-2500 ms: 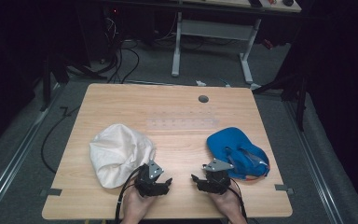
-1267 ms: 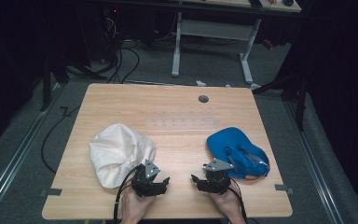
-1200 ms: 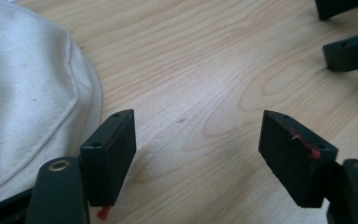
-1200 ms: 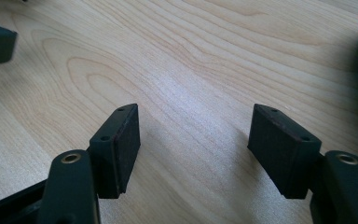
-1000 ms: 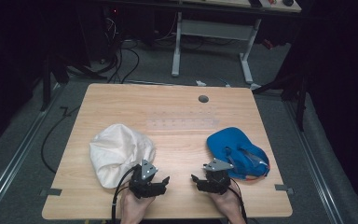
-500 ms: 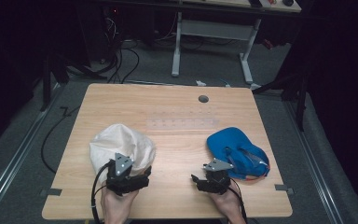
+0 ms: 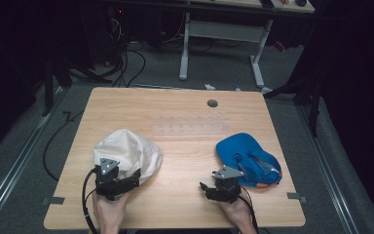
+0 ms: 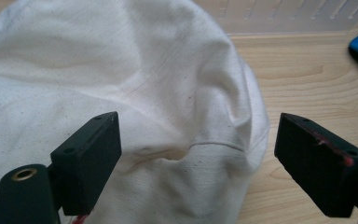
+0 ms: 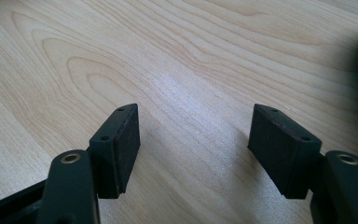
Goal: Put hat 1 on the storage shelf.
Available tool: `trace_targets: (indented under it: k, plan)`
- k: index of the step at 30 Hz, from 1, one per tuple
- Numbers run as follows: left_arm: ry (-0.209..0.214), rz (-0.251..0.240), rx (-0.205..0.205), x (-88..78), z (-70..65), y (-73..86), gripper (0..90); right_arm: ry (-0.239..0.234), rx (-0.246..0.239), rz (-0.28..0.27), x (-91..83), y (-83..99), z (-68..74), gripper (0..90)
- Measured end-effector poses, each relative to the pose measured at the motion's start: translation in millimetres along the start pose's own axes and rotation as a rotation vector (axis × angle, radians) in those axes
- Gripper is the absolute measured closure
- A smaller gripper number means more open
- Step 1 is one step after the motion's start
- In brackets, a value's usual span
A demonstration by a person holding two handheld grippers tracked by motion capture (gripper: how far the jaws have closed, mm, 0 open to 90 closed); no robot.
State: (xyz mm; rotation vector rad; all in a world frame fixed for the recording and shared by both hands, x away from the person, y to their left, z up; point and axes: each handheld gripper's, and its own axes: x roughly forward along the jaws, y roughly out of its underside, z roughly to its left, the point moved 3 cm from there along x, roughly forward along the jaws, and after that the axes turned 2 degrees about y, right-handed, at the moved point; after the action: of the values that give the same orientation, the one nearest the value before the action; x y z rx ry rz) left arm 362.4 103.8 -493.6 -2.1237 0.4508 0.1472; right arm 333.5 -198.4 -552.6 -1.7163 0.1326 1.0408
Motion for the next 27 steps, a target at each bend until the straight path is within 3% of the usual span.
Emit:
trace_targets:
  k: [4, 16, 27]
  plan:
    - [-0.024, 0.020, -0.005, 8.9, 3.1, 5.1, 14.2, 0.000, 0.000, 0.000, 0.0, 0.0, 0.0, 34.0]
    - [-0.023, 0.099, -0.073, 29.9, 10.7, 19.1, 15.9, 0.002, 0.001, 0.000, 0.1, 0.0, 0.0, 33.9]
    - [0.035, 0.149, -0.140, 33.0, 18.7, 25.2, 35.2, 0.001, 0.000, 0.000, 0.1, -0.1, 0.0, 33.9]
